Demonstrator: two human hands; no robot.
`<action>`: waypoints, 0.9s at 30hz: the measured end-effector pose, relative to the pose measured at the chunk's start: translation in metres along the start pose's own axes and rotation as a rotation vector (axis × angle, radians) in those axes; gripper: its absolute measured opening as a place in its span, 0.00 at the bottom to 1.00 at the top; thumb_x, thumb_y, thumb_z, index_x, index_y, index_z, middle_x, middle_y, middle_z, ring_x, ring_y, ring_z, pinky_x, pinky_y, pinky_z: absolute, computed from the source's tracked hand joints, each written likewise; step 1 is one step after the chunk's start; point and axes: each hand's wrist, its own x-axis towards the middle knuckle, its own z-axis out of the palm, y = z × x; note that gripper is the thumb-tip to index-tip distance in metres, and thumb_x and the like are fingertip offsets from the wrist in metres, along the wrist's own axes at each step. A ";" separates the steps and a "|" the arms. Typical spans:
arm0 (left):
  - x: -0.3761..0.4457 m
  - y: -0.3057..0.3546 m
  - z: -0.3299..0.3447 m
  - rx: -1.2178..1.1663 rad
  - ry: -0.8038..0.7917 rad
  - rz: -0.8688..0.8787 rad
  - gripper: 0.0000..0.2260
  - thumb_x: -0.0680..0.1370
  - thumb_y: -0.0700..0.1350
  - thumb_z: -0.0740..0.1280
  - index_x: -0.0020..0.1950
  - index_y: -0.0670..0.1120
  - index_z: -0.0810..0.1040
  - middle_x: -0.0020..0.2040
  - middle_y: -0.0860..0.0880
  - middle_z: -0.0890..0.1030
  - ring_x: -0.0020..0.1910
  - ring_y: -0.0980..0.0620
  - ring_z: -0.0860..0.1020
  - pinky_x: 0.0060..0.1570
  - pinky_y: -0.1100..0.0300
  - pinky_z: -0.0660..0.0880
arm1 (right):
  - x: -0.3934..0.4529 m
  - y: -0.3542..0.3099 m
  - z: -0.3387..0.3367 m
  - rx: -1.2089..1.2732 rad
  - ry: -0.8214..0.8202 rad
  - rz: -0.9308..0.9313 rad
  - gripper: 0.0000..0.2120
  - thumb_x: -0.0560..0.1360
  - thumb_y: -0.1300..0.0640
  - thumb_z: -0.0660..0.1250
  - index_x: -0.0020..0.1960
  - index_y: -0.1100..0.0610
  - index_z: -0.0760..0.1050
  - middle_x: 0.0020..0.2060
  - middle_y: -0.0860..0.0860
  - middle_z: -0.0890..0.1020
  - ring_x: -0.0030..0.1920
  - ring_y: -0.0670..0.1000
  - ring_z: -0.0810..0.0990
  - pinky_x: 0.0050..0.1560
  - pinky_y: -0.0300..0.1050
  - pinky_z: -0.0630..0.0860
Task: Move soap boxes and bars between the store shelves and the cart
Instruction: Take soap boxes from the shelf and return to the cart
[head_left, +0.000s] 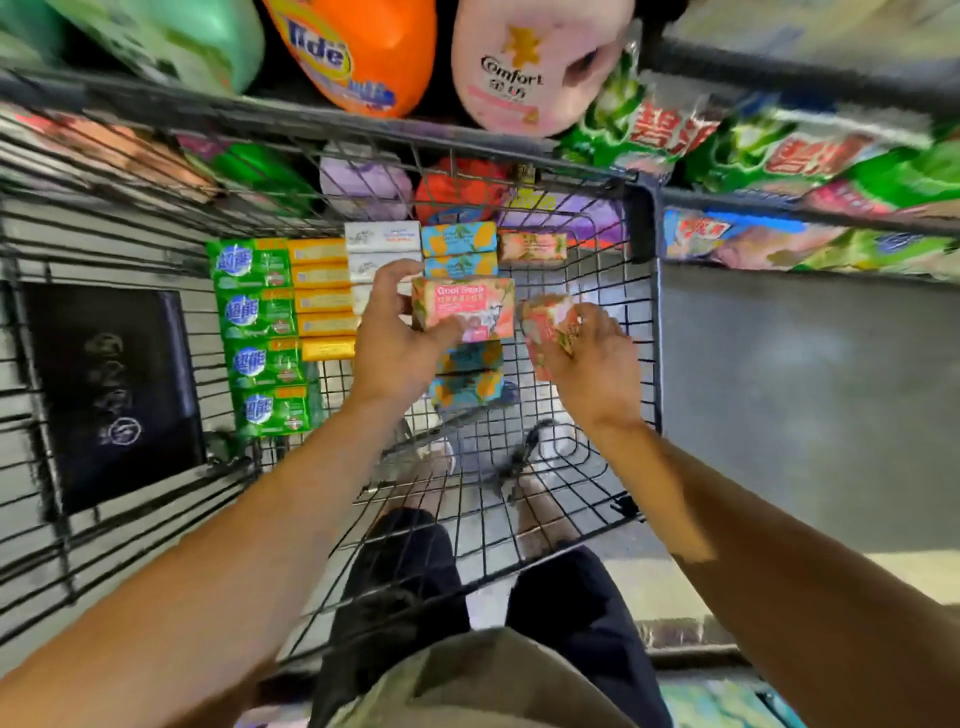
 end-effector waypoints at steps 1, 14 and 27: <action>-0.010 0.012 -0.001 0.015 -0.007 0.019 0.23 0.72 0.37 0.75 0.54 0.61 0.70 0.46 0.47 0.78 0.45 0.41 0.81 0.46 0.42 0.80 | -0.010 -0.002 -0.014 0.052 0.016 0.012 0.20 0.78 0.39 0.66 0.59 0.55 0.75 0.48 0.51 0.81 0.48 0.54 0.81 0.43 0.41 0.72; -0.148 0.141 0.101 -0.010 0.010 0.334 0.19 0.69 0.42 0.75 0.55 0.54 0.72 0.50 0.52 0.79 0.50 0.50 0.79 0.49 0.40 0.79 | -0.077 0.080 -0.206 0.474 0.231 -0.013 0.24 0.70 0.32 0.63 0.48 0.53 0.76 0.35 0.48 0.82 0.37 0.51 0.80 0.43 0.53 0.79; -0.293 0.272 0.349 0.070 -0.111 0.781 0.17 0.73 0.43 0.75 0.52 0.61 0.74 0.50 0.49 0.83 0.49 0.49 0.82 0.48 0.45 0.81 | -0.132 0.300 -0.482 0.504 0.503 -0.172 0.13 0.75 0.57 0.71 0.56 0.44 0.79 0.38 0.38 0.81 0.37 0.37 0.79 0.43 0.36 0.76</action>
